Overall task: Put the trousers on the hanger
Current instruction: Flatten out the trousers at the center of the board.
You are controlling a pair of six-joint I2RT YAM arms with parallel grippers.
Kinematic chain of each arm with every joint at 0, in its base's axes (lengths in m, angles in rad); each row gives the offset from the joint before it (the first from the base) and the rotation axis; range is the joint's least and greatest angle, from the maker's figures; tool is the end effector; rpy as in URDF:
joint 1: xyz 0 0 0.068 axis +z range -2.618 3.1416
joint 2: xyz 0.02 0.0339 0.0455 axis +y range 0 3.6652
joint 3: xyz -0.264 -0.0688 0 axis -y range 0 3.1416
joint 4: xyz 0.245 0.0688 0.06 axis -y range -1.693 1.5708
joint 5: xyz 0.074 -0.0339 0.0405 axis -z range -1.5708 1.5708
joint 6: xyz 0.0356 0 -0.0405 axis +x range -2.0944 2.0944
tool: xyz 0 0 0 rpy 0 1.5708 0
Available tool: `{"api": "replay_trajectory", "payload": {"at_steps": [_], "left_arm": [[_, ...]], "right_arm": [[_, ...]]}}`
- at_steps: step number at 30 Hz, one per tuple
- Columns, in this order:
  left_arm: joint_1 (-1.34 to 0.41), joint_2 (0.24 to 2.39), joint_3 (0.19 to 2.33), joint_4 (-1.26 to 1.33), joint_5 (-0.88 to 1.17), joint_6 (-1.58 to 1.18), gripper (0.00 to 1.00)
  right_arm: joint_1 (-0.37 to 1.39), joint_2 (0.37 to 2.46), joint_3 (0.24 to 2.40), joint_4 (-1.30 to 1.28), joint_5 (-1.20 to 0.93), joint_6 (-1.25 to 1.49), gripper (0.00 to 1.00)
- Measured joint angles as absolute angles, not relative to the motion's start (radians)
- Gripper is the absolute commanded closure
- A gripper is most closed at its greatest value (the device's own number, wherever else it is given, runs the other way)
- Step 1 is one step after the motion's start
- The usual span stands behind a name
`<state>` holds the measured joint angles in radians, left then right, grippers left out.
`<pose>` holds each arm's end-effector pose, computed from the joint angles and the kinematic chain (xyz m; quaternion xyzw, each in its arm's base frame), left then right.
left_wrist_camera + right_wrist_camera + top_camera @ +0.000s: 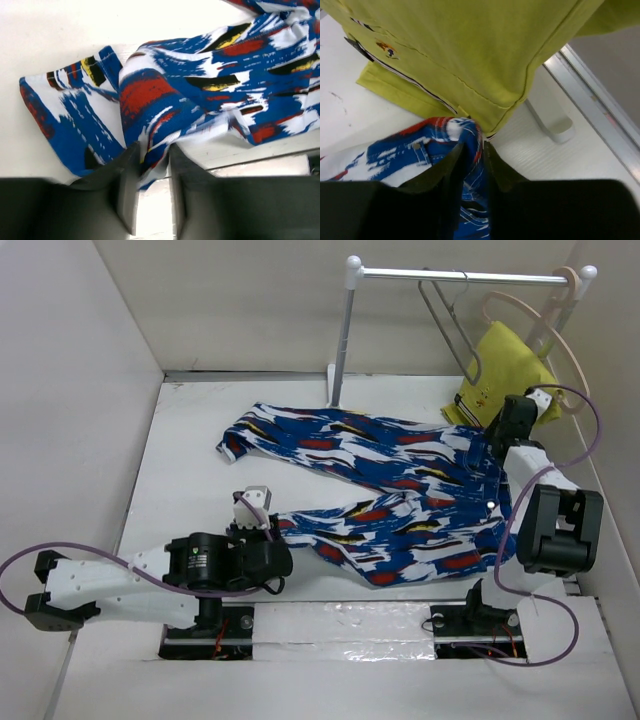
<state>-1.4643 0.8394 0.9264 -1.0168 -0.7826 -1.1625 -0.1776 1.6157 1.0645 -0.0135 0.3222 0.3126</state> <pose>0.0400 -0.1384 0.3115 0.0131 0.8854 -0.1895 0.4242 0.3553 -0.0752 0.2424 0.2849 0.8202 -0.1081 0.4842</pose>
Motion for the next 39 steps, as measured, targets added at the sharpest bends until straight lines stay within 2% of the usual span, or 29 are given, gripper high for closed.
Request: {"api": "replay_trajectory", "payload": {"at_steps": [2, 3, 4, 7, 8, 11, 12, 15, 18, 20, 23, 26, 31, 32, 35, 36, 37, 38, 39], "left_arm": [[-1.464, 0.861, 0.942, -1.014, -0.788, -1.158, 0.55], [-1.464, 0.875, 0.954, -1.017, -0.794, -1.16, 0.54], [-1.464, 0.885, 0.968, -1.022, -0.8, -1.16, 0.53], [-1.464, 0.919, 1.005, -1.014, -0.818, -1.143, 0.43], [-1.464, 0.918, 1.01, -1.002, -0.827, -1.131, 0.37], [-1.462, 0.884, 1.016, -0.938, -0.88, -1.084, 0.36], [-1.451, 0.869, 1.014, -0.897, -0.9, -1.057, 0.38], [-1.382, 0.839, 0.992, -0.699, -0.945, -0.936, 0.47], [-1.203, 0.859, 0.946, -0.448, -0.883, -0.791, 0.56], [-1.008, 0.921, 0.926, -0.282, -0.771, -0.729, 0.57], [-0.755, 1.045, 0.887, -0.059, -0.618, -0.706, 0.52], [-0.574, 1.126, 0.823, 0.057, -0.54, -0.741, 0.49], [-0.279, 1.136, 0.73, 0.169, -0.461, -0.868, 0.5], [-0.227, 1.136, 0.719, 0.183, -0.455, -0.895, 0.51], [-0.105, 1.146, 0.694, 0.212, -0.422, -0.954, 0.63], [-0.073, 1.163, 0.693, 0.221, -0.399, -0.971, 0.85], [-0.037, 1.19, 0.693, 0.237, -0.371, -0.983, 0.94], [-0.006, 1.229, 0.696, 0.248, -0.344, -0.989, 0.99], [0.02, 1.276, 0.703, 0.252, -0.322, -0.988, 0.99]], "right_arm": [[-0.183, 1.591, 1.05, 0.014, 0.314, 0.324, 0.34], [-0.183, 1.565, 1.035, 0.028, 0.3, 0.333, 0.28], [-0.183, 1.533, 1.017, 0.039, 0.289, 0.341, 0.28], [-0.171, 1.411, 0.957, 0.063, 0.25, 0.353, 0.29], [-0.161, 1.369, 0.938, 0.07, 0.234, 0.356, 0.39], [-0.095, 1.228, 0.867, 0.108, 0.186, 0.358, 0.66], [-0.064, 1.185, 0.84, 0.131, 0.165, 0.363, 0.86], [0.056, 1.111, 0.789, 0.165, 0.103, 0.368, 1.0], [0.202, 1.1, 0.757, 0.183, 0.051, 0.366, 1.0], [0.295, 1.111, 0.745, 0.179, 0.028, 0.355, 1.0], [0.416, 1.125, 0.738, 0.156, 0.02, 0.333, 1.0], [0.479, 1.119, 0.729, 0.146, 0.017, 0.311, 1.0], [0.588, 1.101, 0.661, 0.169, 0.019, 0.285, 1.0], [0.612, 1.107, 0.653, 0.168, 0.023, 0.279, 1.0], [0.667, 1.127, 0.651, 0.165, 0.038, 0.258, 1.0], [0.679, 1.127, 0.652, 0.163, 0.046, 0.253, 1.0], [0.688, 1.127, 0.652, 0.165, 0.054, 0.249, 1.0], [0.693, 1.126, 0.652, 0.167, 0.06, 0.245, 1.0], [0.696, 1.126, 0.651, 0.167, 0.067, 0.242, 1.0]]}}
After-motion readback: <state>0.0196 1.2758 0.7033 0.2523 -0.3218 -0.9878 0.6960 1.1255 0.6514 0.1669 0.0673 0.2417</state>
